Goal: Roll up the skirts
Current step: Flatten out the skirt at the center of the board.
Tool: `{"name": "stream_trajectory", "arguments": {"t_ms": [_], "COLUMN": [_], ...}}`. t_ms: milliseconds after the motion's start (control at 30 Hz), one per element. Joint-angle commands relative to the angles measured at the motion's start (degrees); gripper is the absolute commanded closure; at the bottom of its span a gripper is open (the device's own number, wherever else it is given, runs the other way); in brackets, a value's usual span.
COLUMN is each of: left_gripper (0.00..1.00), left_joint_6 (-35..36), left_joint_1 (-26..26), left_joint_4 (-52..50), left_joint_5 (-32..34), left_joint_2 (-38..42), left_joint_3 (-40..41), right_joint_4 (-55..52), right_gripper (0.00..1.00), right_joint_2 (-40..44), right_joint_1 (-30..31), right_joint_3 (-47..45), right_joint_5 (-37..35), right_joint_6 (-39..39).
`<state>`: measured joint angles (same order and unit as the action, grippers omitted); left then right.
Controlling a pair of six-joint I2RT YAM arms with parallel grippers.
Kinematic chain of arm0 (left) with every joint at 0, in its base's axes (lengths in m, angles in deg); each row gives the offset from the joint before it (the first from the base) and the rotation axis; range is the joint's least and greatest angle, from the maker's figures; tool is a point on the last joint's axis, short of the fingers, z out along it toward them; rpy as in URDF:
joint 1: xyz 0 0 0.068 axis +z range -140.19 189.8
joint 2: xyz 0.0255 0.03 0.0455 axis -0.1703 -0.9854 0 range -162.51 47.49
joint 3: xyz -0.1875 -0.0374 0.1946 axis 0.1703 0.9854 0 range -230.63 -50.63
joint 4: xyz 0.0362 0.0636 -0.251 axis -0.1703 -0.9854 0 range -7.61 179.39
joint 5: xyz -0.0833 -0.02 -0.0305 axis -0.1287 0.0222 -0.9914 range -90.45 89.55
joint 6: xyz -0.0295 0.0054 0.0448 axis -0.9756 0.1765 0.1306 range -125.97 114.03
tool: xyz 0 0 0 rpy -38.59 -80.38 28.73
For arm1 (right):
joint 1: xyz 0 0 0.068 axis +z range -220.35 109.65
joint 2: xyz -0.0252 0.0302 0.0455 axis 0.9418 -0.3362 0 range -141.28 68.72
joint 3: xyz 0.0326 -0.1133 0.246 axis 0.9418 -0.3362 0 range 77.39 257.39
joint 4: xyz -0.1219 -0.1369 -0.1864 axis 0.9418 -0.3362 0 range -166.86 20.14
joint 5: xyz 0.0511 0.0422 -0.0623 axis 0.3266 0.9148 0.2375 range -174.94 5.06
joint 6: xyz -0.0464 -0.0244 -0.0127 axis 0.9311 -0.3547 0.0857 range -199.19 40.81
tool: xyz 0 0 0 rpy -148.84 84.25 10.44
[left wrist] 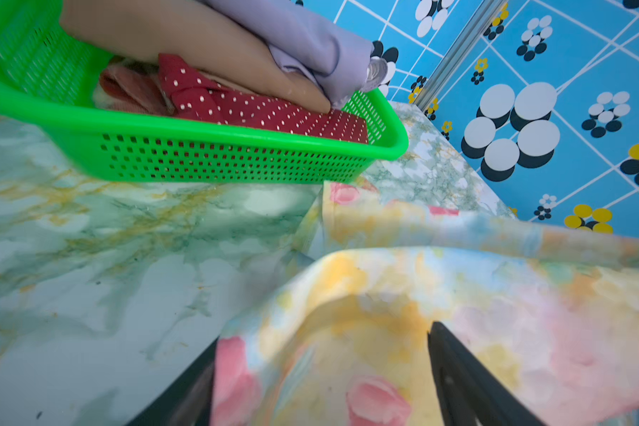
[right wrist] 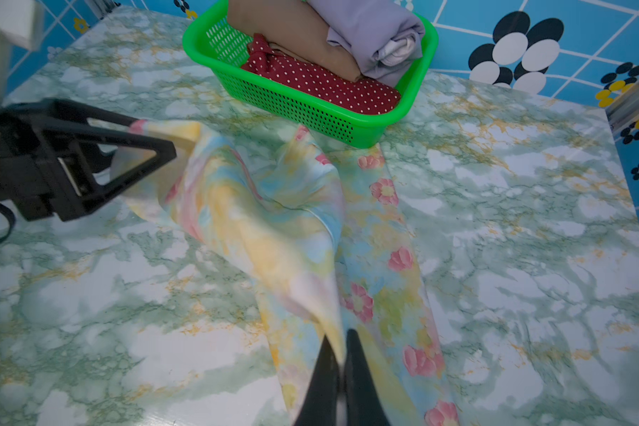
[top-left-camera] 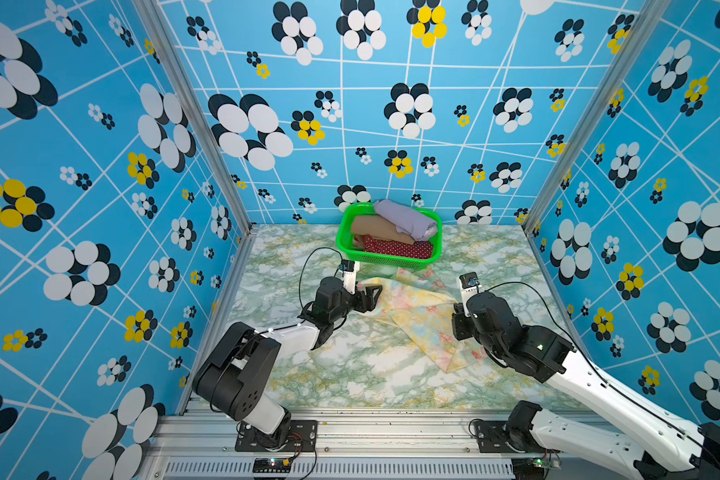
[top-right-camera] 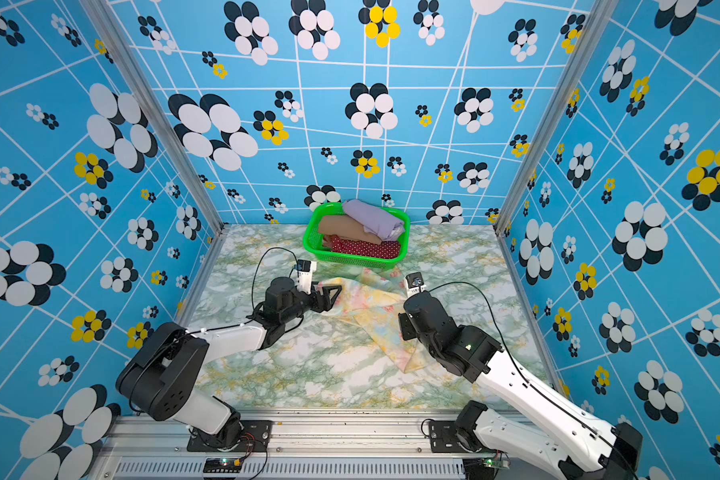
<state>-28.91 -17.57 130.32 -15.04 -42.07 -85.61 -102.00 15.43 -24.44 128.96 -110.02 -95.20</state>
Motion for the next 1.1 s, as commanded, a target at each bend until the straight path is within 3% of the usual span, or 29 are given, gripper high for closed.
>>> {"name": "stream_trajectory", "arguments": {"t_ms": [0, 167, 300, 400, 533, 667, 800, 1067], "left_gripper": [0.18, 0.19, 0.23, 0.28, 0.28, 0.28, 0.27, 0.27], "left_joint_6": [-1.6, -2.39, -7.08, -7.47, -3.39, 1.2, 4.52, 8.17], "left_joint_1": [1.34, 2.91, 6.02, 7.16, 7.17, 5.54, 2.72, -3.87], "left_joint_4": [6.19, 5.24, 1.81, -2.42, -9.51, -22.28, -33.33, -45.98], "left_joint_5": [-1.98, -5.75, -13.67, -14.34, -11.49, -12.84, -13.47, -10.01], "left_joint_2": [-1.29, -4.64, -8.71, -8.24, -5.7, -8.63, -14.41, -26.29], "left_joint_3": [-0.04, -4.89, -11.38, -13.87, -16.22, -23.92, -30.95, -40.76], "right_joint_4": [1.98, 2.81, -0.38, -1.42, 5.4, 8.89, 8.87, 10.09], "right_gripper": [1.0, 1.0, 1.0, 1.0, 1.0, 1.0, 1.0, 1.0], "right_joint_2": [-0.15, 0.18, 0.08, 0.57, 2.2, 3.22, 2.81, 0.96], "right_joint_1": [-0.4, -0.47, -0.49, -0.45, -0.09, 0.82, 0.99, 1.37], "right_joint_3": [0.99, -0.83, -2.02, -6.67, -19.62, -26.87, -26.55, -25.64], "right_joint_5": [3.7, 7.26, 10.24, 14.04, 19.34, 19.64, 18.88, 19.02], "right_joint_6": [2.54, 3.26, 1.62, -4.29, -14.73, -19.83, -20.2, -19.59]}}
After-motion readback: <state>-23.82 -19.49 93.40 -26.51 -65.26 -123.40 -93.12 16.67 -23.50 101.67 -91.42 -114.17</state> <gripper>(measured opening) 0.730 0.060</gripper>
